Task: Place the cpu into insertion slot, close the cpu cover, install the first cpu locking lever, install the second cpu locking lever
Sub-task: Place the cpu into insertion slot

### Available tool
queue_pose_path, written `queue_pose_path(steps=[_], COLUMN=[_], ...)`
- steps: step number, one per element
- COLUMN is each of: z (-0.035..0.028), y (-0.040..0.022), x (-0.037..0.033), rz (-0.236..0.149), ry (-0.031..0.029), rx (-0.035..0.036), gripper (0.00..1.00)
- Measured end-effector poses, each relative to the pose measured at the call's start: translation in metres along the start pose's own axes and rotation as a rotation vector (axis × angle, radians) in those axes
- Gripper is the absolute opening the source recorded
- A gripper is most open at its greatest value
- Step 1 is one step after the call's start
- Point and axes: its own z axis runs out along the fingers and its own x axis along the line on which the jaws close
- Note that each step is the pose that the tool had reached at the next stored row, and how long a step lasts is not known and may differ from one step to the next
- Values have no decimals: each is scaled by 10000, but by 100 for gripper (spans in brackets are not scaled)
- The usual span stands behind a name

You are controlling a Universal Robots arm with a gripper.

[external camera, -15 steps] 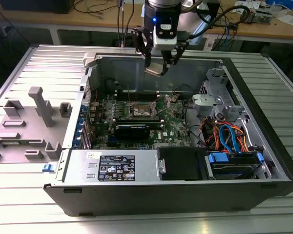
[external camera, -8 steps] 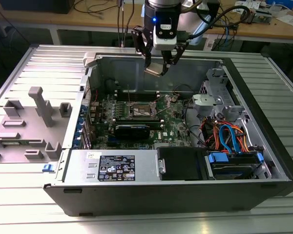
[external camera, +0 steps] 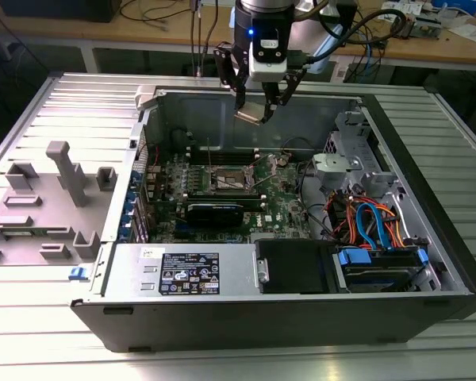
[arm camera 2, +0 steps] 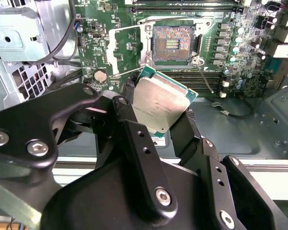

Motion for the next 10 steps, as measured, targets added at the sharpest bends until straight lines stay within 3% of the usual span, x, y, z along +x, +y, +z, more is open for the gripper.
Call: queue_pose_path(steps=[10], z=[22], y=[-2], x=[0], rz=[1314], ry=[-118], rx=[-23], gripper=[54])
